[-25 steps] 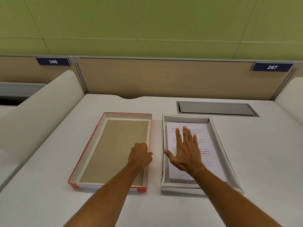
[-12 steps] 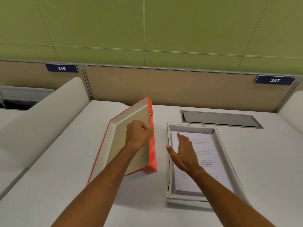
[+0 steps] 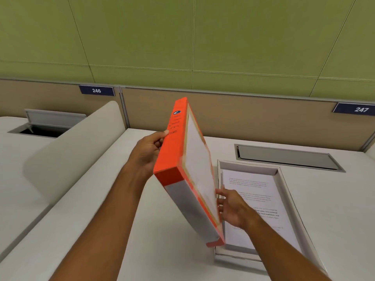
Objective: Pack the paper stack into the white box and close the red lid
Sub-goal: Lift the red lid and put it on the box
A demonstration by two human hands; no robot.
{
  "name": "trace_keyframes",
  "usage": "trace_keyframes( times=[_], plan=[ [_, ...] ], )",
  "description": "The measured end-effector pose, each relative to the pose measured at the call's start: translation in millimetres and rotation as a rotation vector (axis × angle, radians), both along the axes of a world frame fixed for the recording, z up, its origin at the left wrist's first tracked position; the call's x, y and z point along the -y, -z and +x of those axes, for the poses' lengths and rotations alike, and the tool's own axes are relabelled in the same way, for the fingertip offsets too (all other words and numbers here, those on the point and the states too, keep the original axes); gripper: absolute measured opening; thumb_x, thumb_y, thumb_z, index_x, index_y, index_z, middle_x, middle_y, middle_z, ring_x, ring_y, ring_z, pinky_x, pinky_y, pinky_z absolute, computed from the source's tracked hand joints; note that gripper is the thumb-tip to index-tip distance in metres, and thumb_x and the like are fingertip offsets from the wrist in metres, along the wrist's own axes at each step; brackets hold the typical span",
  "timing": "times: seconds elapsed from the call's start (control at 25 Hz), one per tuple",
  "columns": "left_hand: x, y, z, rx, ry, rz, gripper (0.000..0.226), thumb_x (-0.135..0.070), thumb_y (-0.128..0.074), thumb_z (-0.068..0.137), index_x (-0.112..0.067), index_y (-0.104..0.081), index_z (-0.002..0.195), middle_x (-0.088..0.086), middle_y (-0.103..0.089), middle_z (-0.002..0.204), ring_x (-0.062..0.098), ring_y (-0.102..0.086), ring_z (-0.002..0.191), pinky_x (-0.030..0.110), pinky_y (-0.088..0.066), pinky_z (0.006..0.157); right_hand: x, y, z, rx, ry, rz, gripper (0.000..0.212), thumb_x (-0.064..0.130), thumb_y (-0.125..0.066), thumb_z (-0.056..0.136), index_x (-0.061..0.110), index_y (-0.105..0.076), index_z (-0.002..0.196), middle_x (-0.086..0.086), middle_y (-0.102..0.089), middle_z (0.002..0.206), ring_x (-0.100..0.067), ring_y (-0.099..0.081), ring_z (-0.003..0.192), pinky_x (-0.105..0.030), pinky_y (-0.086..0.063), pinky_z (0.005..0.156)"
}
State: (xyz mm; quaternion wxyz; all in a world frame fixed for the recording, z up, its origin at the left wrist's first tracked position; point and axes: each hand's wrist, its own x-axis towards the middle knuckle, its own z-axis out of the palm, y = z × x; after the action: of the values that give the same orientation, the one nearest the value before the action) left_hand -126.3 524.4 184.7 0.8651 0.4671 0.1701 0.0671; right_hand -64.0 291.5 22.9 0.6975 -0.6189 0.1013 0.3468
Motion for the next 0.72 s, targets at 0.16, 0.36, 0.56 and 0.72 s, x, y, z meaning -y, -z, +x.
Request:
trace_keyframes(
  times=[0.16, 0.36, 0.56, 0.72],
  plan=[
    [-8.3, 9.4, -10.5, -0.068, 0.077, -0.01, 0.021, -0.018, -0.056, 0.094, -0.002, -0.07, 0.096, 0.008, -0.073, 0.068, 0.019, -0.071, 0.052, 0.027, -0.06, 0.05, 16.9, 2.7, 2.2, -0.012, 0.157, 0.201, 0.039, 0.041, -0.045, 0.099, 0.015, -0.064, 0.121, -0.019, -0.072, 0.115, -0.039, -0.069, 0.095, -0.053, -0.056, 0.085],
    [-12.4, 54.2, 7.1, -0.178, 0.132, 0.098, 0.034, -0.005, -0.046, 0.093, -0.001, -0.064, 0.122, 0.022, -0.066, 0.116, 0.025, -0.068, 0.087, 0.036, -0.057, 0.068, 78.6, -2.3, 16.8, 0.057, 0.278, 0.149, 0.045, 0.04, -0.051, 0.097, 0.011, -0.063, 0.128, -0.021, -0.068, 0.126, -0.047, -0.067, 0.102, -0.057, -0.055, 0.086],
    [20.1, 93.5, 30.9, -0.299, 0.245, 0.305, 0.032, -0.027, -0.063, 0.092, -0.005, -0.067, 0.114, 0.01, -0.074, 0.088, 0.02, -0.073, 0.072, 0.032, -0.06, 0.062, 139.7, -11.1, 24.8, 0.193, 0.344, -0.034, 0.035, 0.035, -0.051, 0.098, 0.01, -0.063, 0.119, -0.022, -0.069, 0.12, -0.05, -0.065, 0.108, -0.062, -0.053, 0.091],
    [55.6, 121.1, 49.0, -0.386, 0.285, 0.383, 0.037, -0.025, -0.073, 0.084, 0.002, -0.068, 0.109, 0.014, -0.072, 0.091, 0.026, -0.07, 0.078, 0.034, -0.059, 0.069, 176.6, -15.6, 21.1, 0.261, 0.369, -0.16, 0.023, 0.029, -0.048, 0.101, 0.011, -0.061, 0.107, -0.014, -0.072, 0.1, -0.038, -0.071, 0.086, -0.049, -0.059, 0.077]
  ],
)
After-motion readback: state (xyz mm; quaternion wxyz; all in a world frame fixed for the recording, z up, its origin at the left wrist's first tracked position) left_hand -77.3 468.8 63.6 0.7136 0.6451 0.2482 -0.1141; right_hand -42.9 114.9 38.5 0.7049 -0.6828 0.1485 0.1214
